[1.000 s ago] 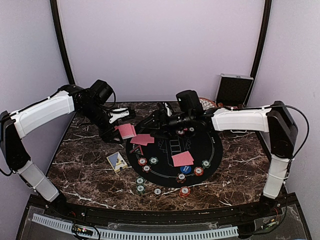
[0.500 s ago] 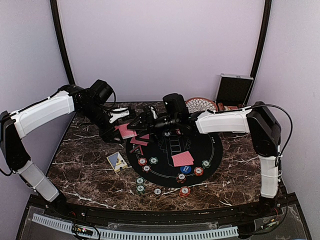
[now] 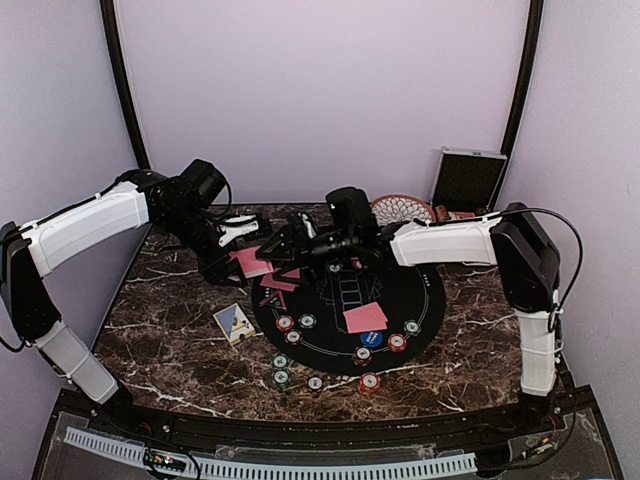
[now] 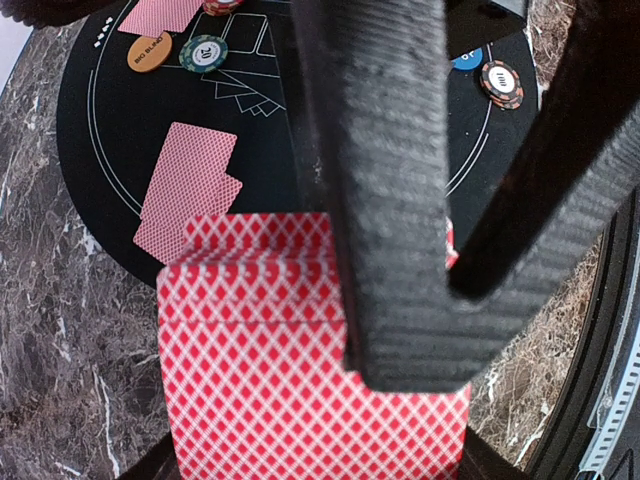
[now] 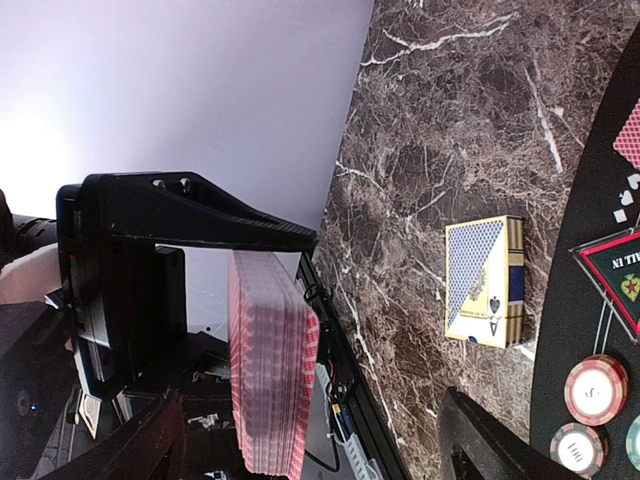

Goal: Distribute texas hold em gaming equipment

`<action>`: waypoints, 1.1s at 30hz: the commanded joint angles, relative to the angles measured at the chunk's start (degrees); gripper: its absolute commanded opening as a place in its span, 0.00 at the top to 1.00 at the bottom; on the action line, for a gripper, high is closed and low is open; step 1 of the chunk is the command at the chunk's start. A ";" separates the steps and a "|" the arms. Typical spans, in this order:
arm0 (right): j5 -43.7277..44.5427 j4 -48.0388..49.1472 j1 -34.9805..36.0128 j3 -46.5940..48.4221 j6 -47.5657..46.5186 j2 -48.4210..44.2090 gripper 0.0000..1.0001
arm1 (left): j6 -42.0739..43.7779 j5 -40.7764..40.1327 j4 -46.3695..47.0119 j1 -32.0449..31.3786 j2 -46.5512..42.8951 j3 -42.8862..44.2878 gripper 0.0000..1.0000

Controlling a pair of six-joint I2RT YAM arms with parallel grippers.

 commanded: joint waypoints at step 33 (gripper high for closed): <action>0.13 3.06 1.76 8.66 6.29 9.35 0.24 | 0.26 2.00 0.26 0.07 -1.87 0.67 1.00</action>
